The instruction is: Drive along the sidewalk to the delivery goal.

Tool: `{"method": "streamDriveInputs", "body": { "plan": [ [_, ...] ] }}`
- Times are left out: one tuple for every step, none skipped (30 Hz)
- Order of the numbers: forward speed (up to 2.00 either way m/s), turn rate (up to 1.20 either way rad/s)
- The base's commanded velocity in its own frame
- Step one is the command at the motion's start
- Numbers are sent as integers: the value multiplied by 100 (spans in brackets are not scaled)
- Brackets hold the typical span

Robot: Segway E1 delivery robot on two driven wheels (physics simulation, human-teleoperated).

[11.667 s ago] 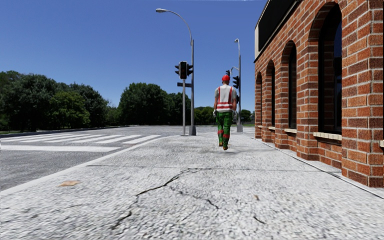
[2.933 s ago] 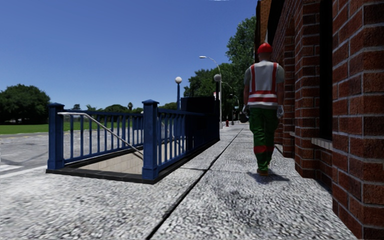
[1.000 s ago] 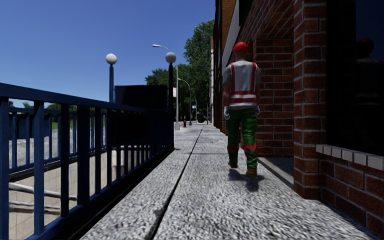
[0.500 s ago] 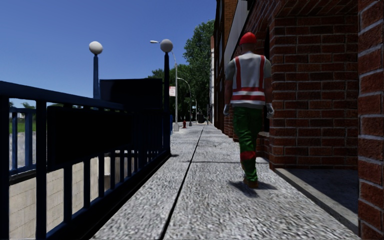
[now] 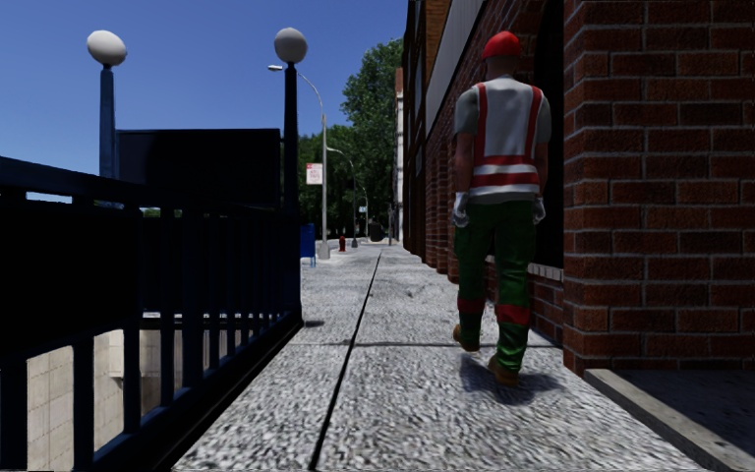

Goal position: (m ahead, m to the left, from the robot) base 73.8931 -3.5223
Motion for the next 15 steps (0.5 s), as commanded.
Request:
{"method": "streamDriveInputs", "body": {
  "plan": [
    [172,-29],
    [168,-29],
    [164,-29],
    [162,-29],
    [162,-29],
    [161,-29],
    [161,-18],
    [161,0],
    [161,0],
    [161,0],
    [161,0],
    [161,0],
    [161,0],
    [161,0],
    [161,0]
  ]
}}
